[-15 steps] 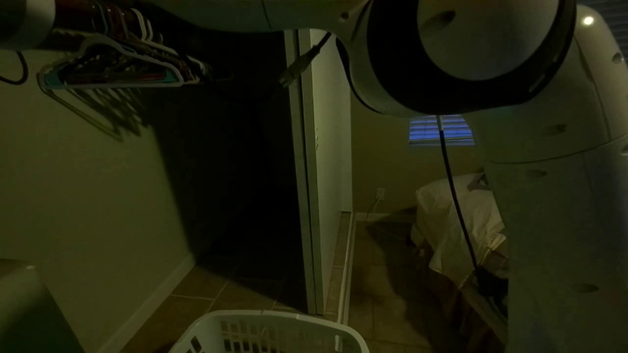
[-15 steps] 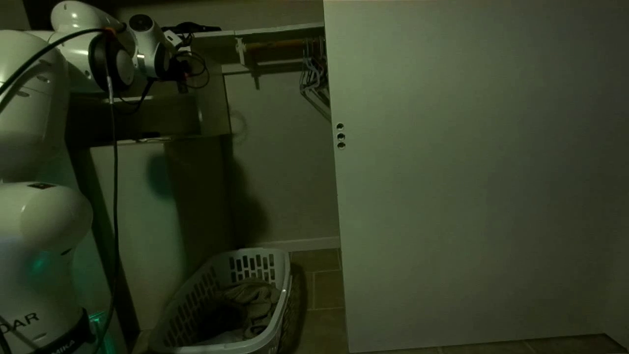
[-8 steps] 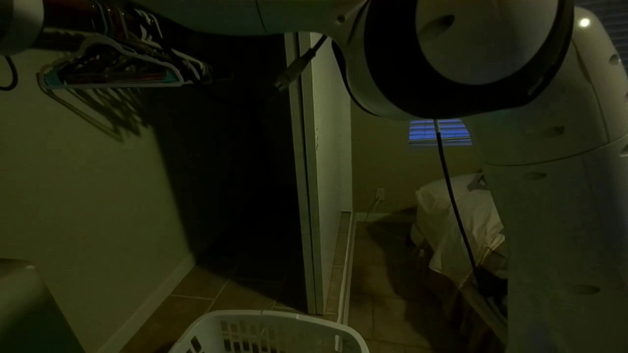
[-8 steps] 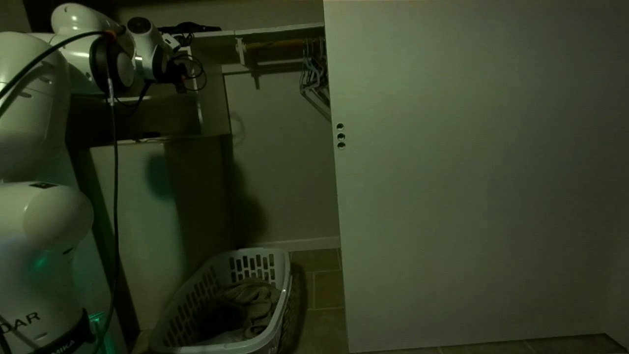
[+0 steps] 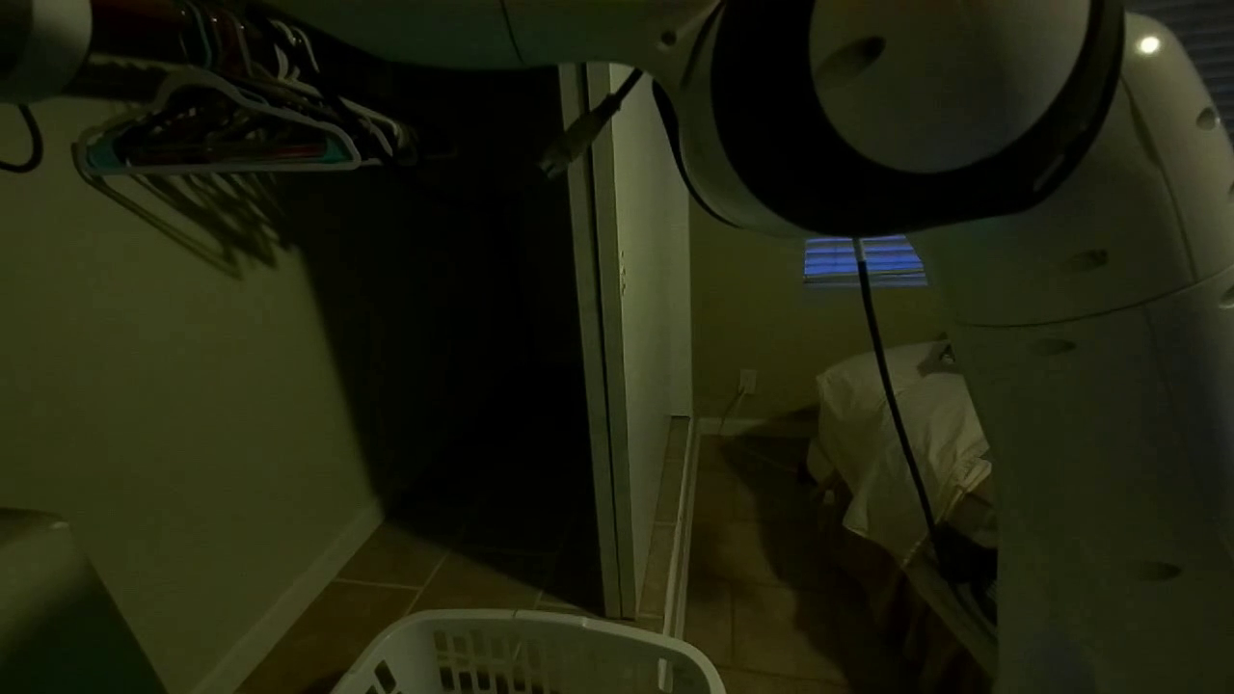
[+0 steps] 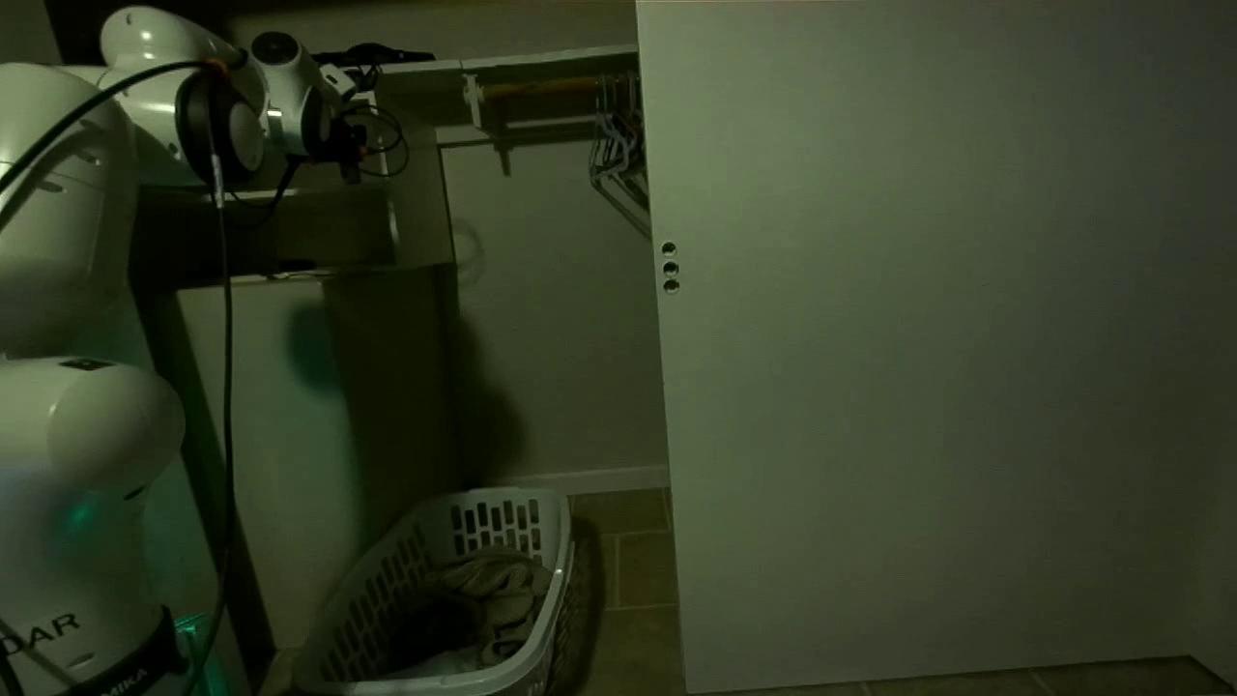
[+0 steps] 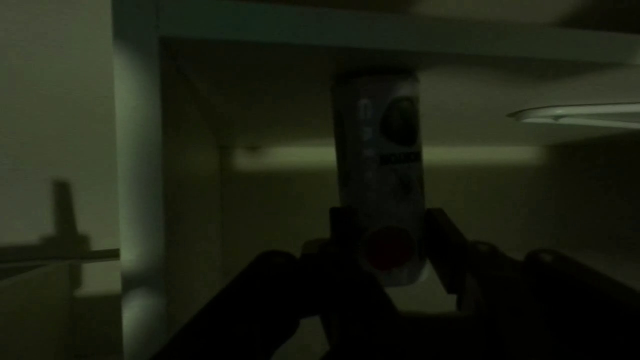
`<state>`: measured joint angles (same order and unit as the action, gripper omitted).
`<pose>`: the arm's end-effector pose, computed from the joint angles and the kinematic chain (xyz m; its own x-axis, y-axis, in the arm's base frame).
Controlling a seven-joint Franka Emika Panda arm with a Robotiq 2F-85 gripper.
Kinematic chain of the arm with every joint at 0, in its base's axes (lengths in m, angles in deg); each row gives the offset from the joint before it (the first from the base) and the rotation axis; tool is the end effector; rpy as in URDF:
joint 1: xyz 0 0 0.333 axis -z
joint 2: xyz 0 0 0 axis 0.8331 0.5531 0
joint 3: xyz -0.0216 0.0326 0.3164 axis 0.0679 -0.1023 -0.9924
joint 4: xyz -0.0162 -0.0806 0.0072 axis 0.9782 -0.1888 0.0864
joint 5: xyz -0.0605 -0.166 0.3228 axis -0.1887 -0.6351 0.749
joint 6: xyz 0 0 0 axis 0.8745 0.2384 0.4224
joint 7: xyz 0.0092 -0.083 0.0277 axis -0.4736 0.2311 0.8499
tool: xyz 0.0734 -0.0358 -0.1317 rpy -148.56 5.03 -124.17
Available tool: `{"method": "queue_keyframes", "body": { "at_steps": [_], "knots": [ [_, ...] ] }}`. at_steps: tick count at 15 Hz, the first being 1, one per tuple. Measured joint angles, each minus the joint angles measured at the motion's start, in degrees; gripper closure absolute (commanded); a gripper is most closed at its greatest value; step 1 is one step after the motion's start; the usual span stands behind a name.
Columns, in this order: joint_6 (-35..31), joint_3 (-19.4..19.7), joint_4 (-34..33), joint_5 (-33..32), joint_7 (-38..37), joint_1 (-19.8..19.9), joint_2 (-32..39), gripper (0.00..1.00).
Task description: Move the black object to the lower shelf
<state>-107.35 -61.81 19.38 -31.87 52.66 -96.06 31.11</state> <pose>0.4548 0.5750 0.7206 0.1700 0.2318 0.9578 0.8402 -0.5420 -0.0179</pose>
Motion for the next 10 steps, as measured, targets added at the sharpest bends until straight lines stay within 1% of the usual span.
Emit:
{"method": "queue_keyframes", "body": {
  "at_steps": [6,10],
  "knots": [
    [0.0,0.4,-0.1,0.0,0.2,-0.3,-0.1,0.83],
    [-0.1,0.4,0.1,0.0,0.3,-0.2,-1.3,0.83]
  ]
}}
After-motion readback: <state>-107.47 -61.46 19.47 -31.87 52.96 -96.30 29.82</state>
